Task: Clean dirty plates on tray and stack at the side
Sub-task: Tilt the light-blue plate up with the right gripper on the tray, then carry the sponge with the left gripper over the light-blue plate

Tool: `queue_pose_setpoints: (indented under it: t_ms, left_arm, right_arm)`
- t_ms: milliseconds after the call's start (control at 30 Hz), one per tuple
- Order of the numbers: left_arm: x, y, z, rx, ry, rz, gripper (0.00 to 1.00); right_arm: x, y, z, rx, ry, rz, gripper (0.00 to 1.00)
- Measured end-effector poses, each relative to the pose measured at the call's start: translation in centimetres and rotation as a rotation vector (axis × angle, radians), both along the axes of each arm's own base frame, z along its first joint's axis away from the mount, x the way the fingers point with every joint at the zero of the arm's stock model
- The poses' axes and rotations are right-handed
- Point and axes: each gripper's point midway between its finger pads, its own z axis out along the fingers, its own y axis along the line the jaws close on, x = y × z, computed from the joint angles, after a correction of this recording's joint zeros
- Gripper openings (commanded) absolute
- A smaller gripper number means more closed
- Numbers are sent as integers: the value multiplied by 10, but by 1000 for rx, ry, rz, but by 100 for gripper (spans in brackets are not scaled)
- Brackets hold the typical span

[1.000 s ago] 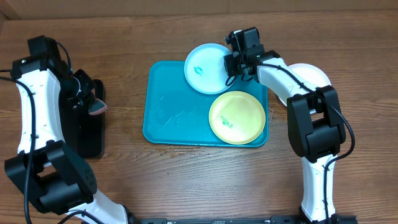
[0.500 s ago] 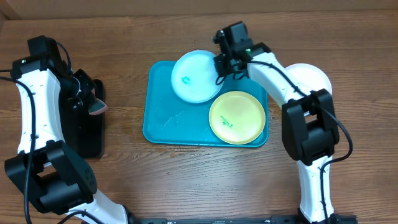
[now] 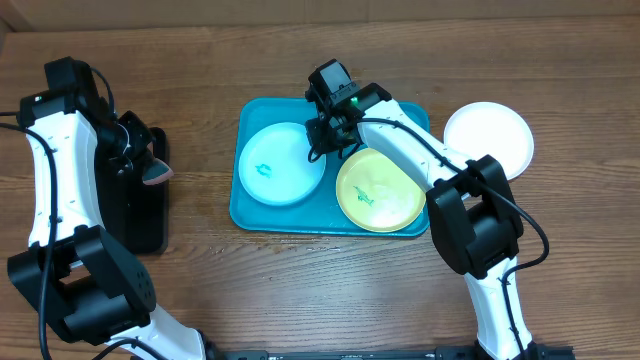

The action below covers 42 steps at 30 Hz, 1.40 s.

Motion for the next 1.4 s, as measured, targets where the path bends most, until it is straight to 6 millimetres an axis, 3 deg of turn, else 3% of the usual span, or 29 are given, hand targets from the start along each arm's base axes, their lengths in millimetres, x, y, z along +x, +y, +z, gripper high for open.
queue_pose_setpoints:
  t_ms: [67,267,433,533,700,833,1133,1400]
  left_arm:
    - [0,0,0,0,0,0,4]
    - [0,0,0,0,0,0,4]
    - [0,0,0,-1,1,0,4]
    - [-2,-1,0,-3,7,-1,4]
    - [-3,-10,0,-19,13,-45,4]
    - [2,-36,1,-57,-2,-143,4]
    - [15,-112,-1,-72,-25,-364,4]
    - [26,-176,-29,-70,-91,-499,4]
  right_arm:
    - [4,-1,0,-7,-16,-16,33]
    - [18,3,-2,11,-92,-11,34]
    - [16,7,-9,24,-105,46,34]
    - [15,9,-12,26,-101,63,33]
    - [9,7,-32,5,-60,81,19]
    - [8,9,-34,17,-54,78,4]
    - [1,9,-36,67,49,-113,4]
    - [-4,6,-37,81,117,-232,4]
